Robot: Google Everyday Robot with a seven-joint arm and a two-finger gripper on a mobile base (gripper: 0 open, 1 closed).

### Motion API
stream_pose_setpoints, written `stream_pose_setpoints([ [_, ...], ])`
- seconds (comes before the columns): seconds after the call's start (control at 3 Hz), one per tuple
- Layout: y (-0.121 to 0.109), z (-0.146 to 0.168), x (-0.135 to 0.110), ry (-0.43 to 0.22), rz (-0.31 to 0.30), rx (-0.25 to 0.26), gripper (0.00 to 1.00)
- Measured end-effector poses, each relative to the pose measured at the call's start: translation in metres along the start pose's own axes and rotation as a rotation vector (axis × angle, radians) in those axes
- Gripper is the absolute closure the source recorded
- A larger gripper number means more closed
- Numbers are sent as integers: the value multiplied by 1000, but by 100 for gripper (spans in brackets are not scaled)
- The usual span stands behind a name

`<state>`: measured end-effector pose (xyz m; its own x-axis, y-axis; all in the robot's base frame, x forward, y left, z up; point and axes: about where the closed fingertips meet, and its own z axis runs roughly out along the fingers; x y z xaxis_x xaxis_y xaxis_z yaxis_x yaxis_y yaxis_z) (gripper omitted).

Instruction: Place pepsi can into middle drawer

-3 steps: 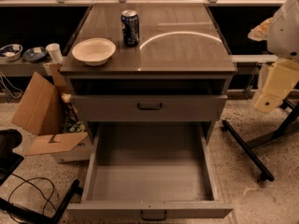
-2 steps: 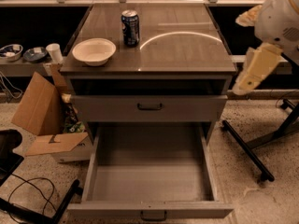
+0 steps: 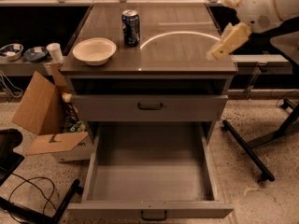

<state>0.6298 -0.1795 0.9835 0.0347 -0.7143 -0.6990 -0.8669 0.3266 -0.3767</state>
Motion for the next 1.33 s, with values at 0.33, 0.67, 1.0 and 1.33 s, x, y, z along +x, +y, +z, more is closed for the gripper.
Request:
stream_pose_setpoints([
  [0.33, -35, 39, -26, -214, 4, 38, 0],
  [0.67, -58, 57, -49, -350, -8, 82, 0],
  [1.0, -60, 59, -51, -362, -9, 87, 0],
  [1.33, -63, 66, -51, -380, -4, 90, 0],
])
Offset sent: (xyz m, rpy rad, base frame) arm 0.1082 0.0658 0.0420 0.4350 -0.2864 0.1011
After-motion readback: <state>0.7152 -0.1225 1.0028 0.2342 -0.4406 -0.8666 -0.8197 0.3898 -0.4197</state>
